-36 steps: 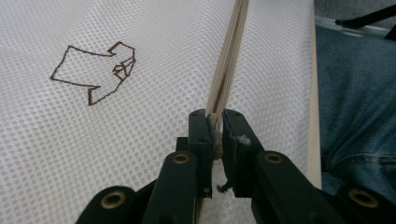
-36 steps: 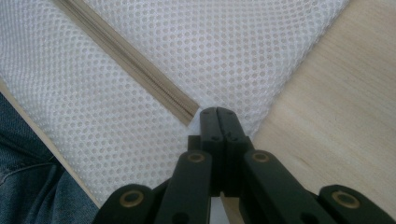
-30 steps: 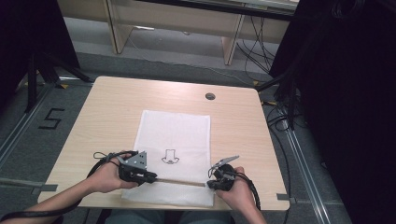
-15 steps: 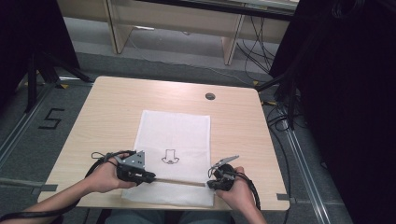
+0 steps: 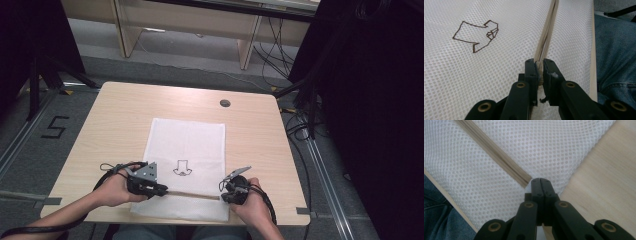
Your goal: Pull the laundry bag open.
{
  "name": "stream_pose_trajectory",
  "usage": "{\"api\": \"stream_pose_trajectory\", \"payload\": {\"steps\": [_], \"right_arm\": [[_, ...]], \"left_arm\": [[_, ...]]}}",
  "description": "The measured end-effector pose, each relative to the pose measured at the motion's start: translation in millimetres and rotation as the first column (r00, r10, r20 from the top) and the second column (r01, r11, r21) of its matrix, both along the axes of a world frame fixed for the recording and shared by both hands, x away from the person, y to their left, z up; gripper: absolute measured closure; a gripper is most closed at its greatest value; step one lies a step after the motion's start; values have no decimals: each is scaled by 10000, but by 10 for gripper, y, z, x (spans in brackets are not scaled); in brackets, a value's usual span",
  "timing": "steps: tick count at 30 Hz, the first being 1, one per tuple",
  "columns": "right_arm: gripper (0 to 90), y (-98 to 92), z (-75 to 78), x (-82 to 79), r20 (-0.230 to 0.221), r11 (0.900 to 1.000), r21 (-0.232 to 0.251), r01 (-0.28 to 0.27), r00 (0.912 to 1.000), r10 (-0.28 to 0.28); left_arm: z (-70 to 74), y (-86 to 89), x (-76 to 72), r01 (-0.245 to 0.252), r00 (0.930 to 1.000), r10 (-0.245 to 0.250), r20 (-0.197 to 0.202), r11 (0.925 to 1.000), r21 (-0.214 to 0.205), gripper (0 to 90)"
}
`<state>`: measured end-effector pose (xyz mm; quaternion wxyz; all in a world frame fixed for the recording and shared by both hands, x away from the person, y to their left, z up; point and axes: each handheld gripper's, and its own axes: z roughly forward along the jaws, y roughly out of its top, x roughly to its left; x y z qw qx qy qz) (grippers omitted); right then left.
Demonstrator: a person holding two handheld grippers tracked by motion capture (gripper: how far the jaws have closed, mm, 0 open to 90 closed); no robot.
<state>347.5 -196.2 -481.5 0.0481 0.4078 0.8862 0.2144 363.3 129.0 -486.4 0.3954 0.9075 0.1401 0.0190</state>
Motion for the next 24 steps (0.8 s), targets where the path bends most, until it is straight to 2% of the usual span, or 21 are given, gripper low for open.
{"api": "stream_pose_trajectory", "payload": {"steps": [4,7,8,9,10,12,15,18,19,20,21,22,23,24], "right_arm": [[900,11,60,32,454,9992,396,29,9990,-47],[900,51,53,19,-50,9985,496,211,9998,-209],[900,54,25,32,124,9987,508,-79,9999,72],[900,74,9,18,-114,9987,505,61,9999,-56],[900,74,7,15,-252,9994,293,193,9995,-186],[900,64,-17,37,9,9998,191,-62,10000,62],[900,58,-18,31,-344,9993,239,291,9990,-283],[900,43,-17,22,-330,9989,159,435,9985,-429],[900,39,-16,23,-308,9988,109,467,9984,-464],[900,20,-26,40,-167,9996,167,241,9996,-239],[900,6,-21,38,-164,9993,123,345,9993,-343],[900,-11,-24,39,-132,9992,84,380,9992,-379],[900,-25,-23,37,-193,9988,161,464,9988,-461],[900,-28,-15,25,-355,9969,97,775,9964,-772]], "left_arm": [[0,-17,10,18,10000,-18,-19,10000,0,821],[-2,-33,15,87,9999,-87,-59,10000,1,821],[1,-35,14,49,10000,-48,-58,10000,31,821],[0,-33,20,63,10000,-63,-32,10000,68,821],[-2,-33,21,66,10000,-66,-63,10000,57,821],[-6,-35,20,72,9999,-72,-99,9999,73,821],[-15,-38,18,117,9998,-114,-156,9998,150,821],[-9,-45,1,213,9998,-214,33,9986,474,822],[-10,-49,-8,204,9998,-206,40,9987,474,822],[-10,-47,-10,229,9997,-231,45,9985,494,823],[-12,-44,-10,217,9998,-219,39,9987,463,823],[-7,-29,3,315,9994,-322,95,9975,636,823],[-18,-34,-3,244,9997,-241,-90,9988,435,823],[-23,-33,2,232,9997,-229,-99,9990,380,823]]}}
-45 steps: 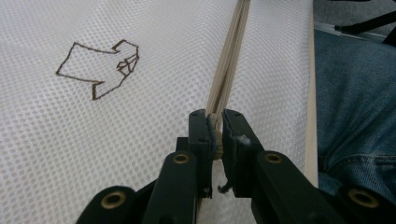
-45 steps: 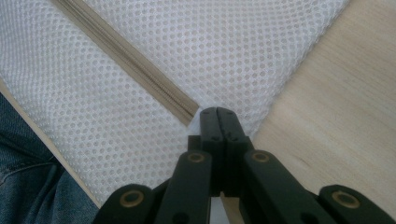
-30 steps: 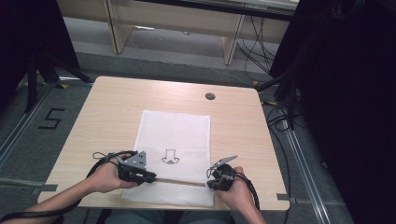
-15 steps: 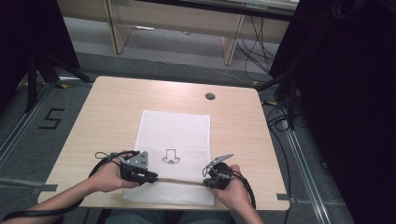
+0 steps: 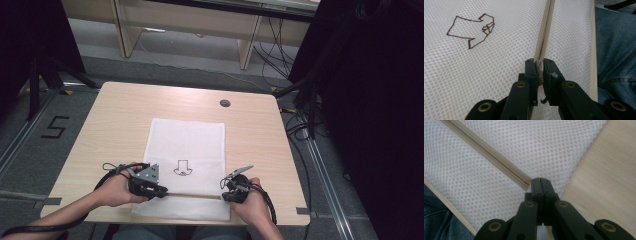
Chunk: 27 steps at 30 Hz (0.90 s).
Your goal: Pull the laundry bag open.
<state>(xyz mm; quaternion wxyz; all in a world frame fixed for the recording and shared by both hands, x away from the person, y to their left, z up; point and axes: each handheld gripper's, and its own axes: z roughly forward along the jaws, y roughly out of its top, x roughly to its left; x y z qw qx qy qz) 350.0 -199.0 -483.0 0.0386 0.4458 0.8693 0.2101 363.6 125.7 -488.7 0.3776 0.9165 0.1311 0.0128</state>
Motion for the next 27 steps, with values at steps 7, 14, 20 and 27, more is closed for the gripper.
{"api": "stream_pose_trajectory", "payload": {"steps": [7,14,20,27], "right_arm": [[900,-9,-9,16,205,9995,0,-314,9993,314],[900,-8,-10,13,226,9995,-17,-323,9992,324],[900,-3,-3,13,132,9996,-44,-277,9995,278],[900,5,-9,13,129,9995,25,-329,9994,329]], "left_arm": [[22,108,7,-159,9998,159,-114,9999,-12,823],[17,258,-23,-268,9996,270,-113,9994,198,824],[27,571,-28,-792,9967,800,-142,9955,526,823],[-40,929,-118,-1636,9851,1651,-477,9859,341,823]]}}
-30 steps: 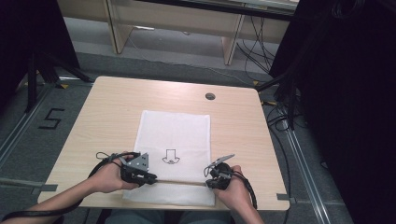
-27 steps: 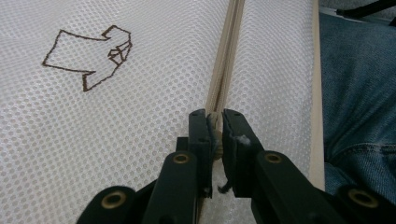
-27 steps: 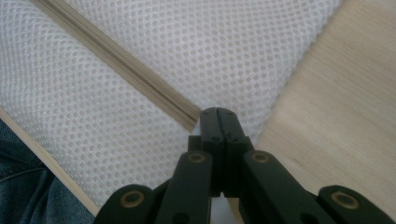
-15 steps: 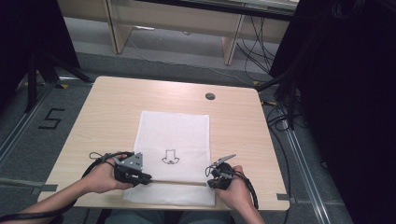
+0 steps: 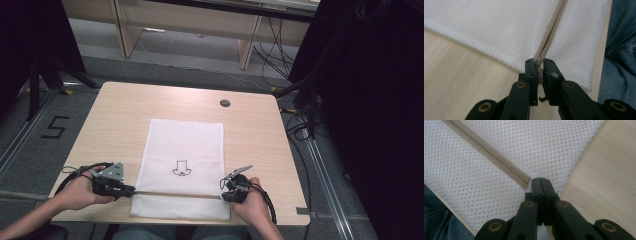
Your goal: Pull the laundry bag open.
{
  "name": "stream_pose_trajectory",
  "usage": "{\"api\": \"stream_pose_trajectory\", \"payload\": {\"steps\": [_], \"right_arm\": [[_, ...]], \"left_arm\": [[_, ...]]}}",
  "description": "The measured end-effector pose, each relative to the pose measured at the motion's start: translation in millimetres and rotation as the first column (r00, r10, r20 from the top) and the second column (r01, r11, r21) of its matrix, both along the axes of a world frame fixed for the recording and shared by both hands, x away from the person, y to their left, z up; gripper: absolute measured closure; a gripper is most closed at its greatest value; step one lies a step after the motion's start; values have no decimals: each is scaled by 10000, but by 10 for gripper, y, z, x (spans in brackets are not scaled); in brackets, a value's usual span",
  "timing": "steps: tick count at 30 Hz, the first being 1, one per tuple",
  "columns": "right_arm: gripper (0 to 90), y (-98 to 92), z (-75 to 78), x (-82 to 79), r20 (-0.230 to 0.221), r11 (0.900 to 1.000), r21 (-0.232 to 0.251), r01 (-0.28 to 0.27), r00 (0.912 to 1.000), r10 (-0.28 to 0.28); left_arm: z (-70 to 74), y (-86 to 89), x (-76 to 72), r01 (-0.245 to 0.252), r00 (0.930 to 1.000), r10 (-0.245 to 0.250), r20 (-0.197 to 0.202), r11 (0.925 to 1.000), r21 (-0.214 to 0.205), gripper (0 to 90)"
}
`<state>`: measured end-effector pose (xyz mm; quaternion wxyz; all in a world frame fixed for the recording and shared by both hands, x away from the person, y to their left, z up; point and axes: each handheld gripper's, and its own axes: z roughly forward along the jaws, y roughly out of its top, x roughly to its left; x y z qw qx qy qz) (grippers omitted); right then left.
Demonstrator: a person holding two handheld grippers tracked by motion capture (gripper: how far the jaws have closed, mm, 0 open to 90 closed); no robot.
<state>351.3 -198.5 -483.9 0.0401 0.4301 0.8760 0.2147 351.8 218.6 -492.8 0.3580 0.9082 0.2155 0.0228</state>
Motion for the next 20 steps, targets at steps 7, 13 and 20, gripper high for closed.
{"api": "stream_pose_trajectory", "payload": {"steps": [7,13,20], "right_arm": [[900,3,4,-18,-175,9994,95,335,9993,-333],[900,-6,-4,7,134,9998,13,-174,9998,174],[674,-47,101,-37,683,9969,788,22,9976,-76]], "left_arm": [[-39,48,-10,-261,9996,261,-42,9997,33,823],[-48,26,-14,-83,9999,84,89,9999,-56,818],[127,188,46,-983,9861,1317,1013,9539,-2834,453]]}}
